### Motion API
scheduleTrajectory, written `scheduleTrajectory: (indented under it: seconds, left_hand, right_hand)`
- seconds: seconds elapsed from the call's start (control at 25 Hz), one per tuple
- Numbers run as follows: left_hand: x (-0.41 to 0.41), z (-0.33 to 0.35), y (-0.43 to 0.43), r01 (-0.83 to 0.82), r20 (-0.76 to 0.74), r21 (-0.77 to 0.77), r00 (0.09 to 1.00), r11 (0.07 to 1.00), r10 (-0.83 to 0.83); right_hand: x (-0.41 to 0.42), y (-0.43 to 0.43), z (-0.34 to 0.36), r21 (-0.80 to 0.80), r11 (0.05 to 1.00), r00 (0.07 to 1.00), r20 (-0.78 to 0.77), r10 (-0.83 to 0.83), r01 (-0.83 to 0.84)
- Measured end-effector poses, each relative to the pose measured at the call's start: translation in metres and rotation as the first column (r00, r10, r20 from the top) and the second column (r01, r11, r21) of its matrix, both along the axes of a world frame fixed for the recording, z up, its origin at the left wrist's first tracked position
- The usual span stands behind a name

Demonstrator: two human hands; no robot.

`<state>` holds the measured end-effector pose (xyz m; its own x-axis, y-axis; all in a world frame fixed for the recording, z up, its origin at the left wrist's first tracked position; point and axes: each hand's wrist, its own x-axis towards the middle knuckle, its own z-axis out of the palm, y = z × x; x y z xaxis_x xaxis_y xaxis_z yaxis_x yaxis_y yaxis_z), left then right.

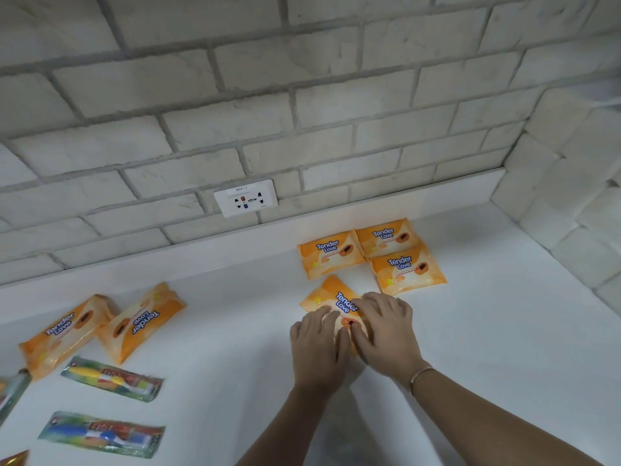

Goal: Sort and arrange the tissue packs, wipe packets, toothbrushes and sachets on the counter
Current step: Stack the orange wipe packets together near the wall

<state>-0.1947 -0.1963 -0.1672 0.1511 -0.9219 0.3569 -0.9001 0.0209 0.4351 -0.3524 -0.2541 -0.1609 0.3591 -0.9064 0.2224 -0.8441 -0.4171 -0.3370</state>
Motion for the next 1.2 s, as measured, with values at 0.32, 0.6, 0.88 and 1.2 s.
scheduleTrajectory:
  seconds: [0.32, 0.6, 0.88, 1.2]
  left_hand:
    - [-0.001, 0.001, -0.002, -0.010, -0.008, -0.012, 1.000, 1.000, 0.010]
    - [-0.004, -0.008, -0.011, 0.066, -0.001, 0.184, 0.998, 0.981, -0.067]
    - [-0.006, -0.007, -0.012, 0.007, -0.018, 0.173, 1.000, 0.985, -0.004]
    - [-0.007, -0.004, -0.012, 0.017, -0.015, 0.233, 1.000, 0.972, -0.014]
  right_hand:
    - [-0.001, -0.001, -0.001, -0.098, 0.993, 0.996, 0.063, -0.060, 0.066]
    - [0.002, -0.002, -0.002, -0.031, 0.996, 0.995, -0.043, -0.085, 0.084]
    - [0.006, -0.003, 0.001, 0.052, 0.988, 0.982, -0.132, -0.135, 0.143]
    - [0.006, -0.006, -0.002, 0.094, 0.990, 0.992, -0.078, -0.097, 0.104]
